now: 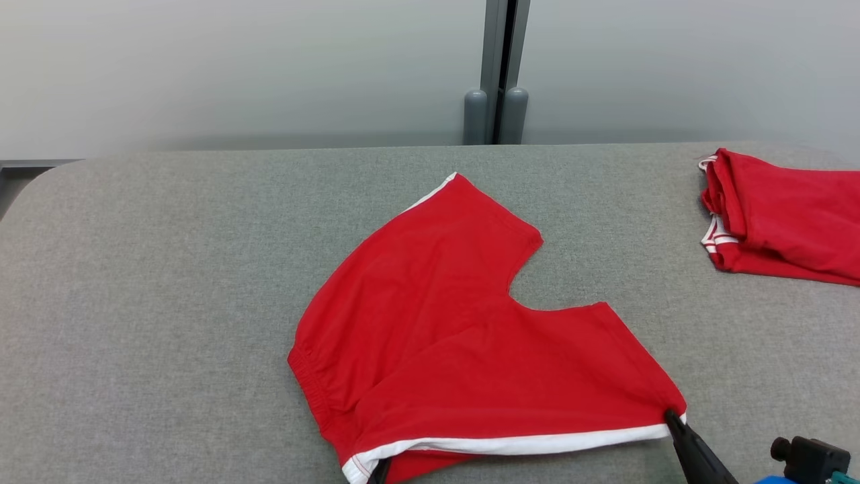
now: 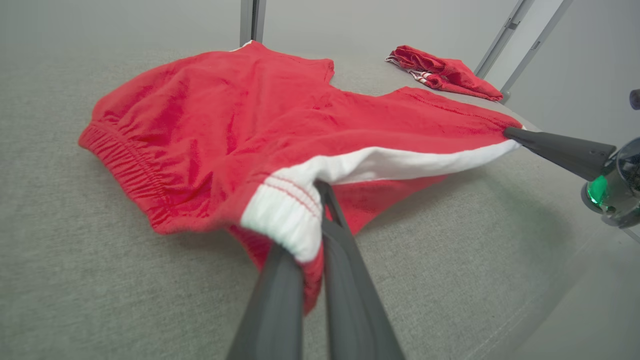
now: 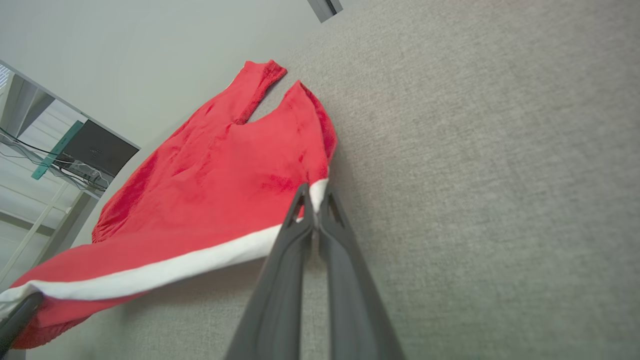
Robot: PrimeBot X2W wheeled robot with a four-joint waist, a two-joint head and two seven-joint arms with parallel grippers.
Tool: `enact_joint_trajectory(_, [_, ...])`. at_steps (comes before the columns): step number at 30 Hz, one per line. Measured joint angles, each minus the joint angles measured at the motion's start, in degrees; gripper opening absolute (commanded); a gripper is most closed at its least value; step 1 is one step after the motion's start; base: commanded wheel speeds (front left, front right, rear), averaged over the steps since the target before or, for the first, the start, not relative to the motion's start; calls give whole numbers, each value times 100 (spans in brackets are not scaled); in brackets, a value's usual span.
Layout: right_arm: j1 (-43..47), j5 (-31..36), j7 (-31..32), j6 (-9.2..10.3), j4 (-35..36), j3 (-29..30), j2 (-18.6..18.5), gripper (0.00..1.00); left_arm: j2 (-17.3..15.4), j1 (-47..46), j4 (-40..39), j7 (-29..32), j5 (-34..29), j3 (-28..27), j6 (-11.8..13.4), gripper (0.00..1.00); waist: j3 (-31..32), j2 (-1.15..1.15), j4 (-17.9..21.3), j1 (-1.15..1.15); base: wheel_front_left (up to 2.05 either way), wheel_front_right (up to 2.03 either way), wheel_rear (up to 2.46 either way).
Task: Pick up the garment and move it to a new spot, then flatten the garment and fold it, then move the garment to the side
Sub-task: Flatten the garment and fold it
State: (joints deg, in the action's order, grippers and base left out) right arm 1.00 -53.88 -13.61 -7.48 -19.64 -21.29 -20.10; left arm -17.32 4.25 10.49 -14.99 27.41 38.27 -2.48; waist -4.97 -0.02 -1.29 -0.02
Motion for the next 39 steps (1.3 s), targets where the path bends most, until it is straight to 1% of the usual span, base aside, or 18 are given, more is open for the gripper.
enact_joint_trajectory(3, [172, 151, 136, 0, 274, 331, 74, 0, -26, 36, -121, 0, -14, -75, 9, 0, -4, 1, -2, 1, 0, 0, 0])
enact_joint_trajectory(7, [15, 460, 363, 0, 526, 648, 157, 0, -12, -43, -203, 0, -82, -223, -37, 0, -85, 1, 2, 1, 0, 0, 0])
enact_joint_trajectory(11, [-723, 702, 608, 0, 604, 806, 246, 0, 71, -386, -208, -1, -159, -387, -103, 0, -195, 2, -54, 2, 0, 0, 0])
enact_joint_trajectory(16, [-1829, 960, 957, 0, 471, 731, 391, 0, 261, -831, -167, -1, -169, -671, -159, 0, -424, 2, -188, 3, 0, 0, 0])
enact_joint_trajectory(20, [-2955, 1122, 1212, 0, -111, 666, 538, 0, 394, -1108, -16, 0, -215, -850, -214, 0, -701, 3, -302, 3, 0, 0, 0])
enact_joint_trajectory(24, [-4012, 1252, 1383, 0, -866, 601, 680, 0, 653, -1491, 205, -1, -240, -1023, -307, 0, -980, 3, -513, 3, 0, 0, 0])
enact_joint_trajectory(29, [-5125, 1512, 1426, -1, -2051, 550, 762, 0, 924, -1941, 531, -2, -352, -1191, -394, 0, -1359, 3, -813, 4, 0, 0, 0])
enact_joint_trajectory(30, [-5465, 1601, 1374, 0, -2518, 530, 813, 0, 1014, -2091, 647, -1, -442, -1200, -415, 0, -1479, 4, -946, 4, 0, 0, 0])
enact_joint_trajectory(31, [-5465, 1601, 1374, 0, -2518, 530, 813, 0, 1014, -2091, 647, -1, -442, -1200, -415, 0, -1479, 4, -946, 4, 0, 0, 0])
enact_joint_trajectory(35, [-5989, 1711, 1202, -1, -3266, 456, 937, 0, 1137, -2309, 849, -1, -501, -1290, -460, 0, -1703, 4, -1141, 3, 0, 0, 0])
enact_joint_trajectory(39, [-6289, 1803, 1102, 0, -3924, 358, 968, 0, 1244, -2507, 1066, -1, -535, -1300, -464, 0, -1843, 4, -1284, 4, 0, 0, 0])
